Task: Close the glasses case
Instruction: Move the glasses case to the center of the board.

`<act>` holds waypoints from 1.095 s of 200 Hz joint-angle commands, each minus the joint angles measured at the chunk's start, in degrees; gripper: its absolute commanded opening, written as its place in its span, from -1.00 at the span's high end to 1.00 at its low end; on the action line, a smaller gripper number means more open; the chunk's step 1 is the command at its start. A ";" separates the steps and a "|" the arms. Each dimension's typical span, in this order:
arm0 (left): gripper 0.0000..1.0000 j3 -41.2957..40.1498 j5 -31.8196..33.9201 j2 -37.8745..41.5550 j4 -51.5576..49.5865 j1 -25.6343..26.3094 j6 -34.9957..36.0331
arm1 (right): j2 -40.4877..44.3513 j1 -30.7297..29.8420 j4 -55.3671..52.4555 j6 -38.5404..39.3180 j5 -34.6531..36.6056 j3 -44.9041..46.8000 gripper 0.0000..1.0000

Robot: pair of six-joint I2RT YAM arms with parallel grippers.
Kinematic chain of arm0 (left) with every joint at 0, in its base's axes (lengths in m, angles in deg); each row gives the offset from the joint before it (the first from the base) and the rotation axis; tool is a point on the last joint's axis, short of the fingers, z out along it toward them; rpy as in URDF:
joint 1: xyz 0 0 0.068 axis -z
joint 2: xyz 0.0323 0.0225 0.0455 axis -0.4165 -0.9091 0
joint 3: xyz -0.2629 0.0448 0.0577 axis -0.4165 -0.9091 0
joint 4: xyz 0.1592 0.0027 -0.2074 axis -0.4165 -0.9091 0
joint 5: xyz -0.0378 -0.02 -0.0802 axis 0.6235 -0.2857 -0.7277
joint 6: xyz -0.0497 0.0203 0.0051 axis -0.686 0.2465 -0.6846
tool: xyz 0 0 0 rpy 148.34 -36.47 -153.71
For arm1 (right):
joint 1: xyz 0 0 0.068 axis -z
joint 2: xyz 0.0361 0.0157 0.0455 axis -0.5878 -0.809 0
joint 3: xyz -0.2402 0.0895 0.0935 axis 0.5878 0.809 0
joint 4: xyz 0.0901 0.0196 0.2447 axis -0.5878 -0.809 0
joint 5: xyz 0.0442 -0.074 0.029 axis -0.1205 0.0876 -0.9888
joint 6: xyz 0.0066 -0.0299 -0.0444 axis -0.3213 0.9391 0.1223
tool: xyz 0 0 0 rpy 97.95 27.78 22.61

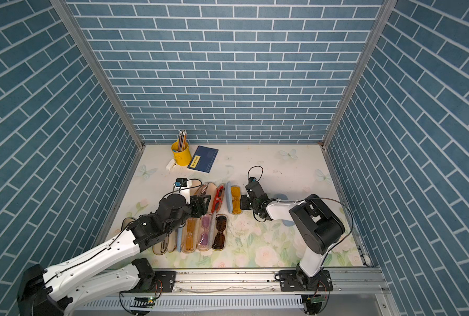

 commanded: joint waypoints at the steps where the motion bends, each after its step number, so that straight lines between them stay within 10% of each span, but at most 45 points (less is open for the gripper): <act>1: -0.46 -0.47 -0.58 -0.61 1.19 -0.44 0.83 | -0.63 -0.28 0.37 -0.71 0.17 1.74 0.81; 219: -0.34 -0.12 -9.07 -10.07 8.98 -0.31 -0.84 | 14.39 -0.12 -3.90 -2.00 6.69 14.71 0.89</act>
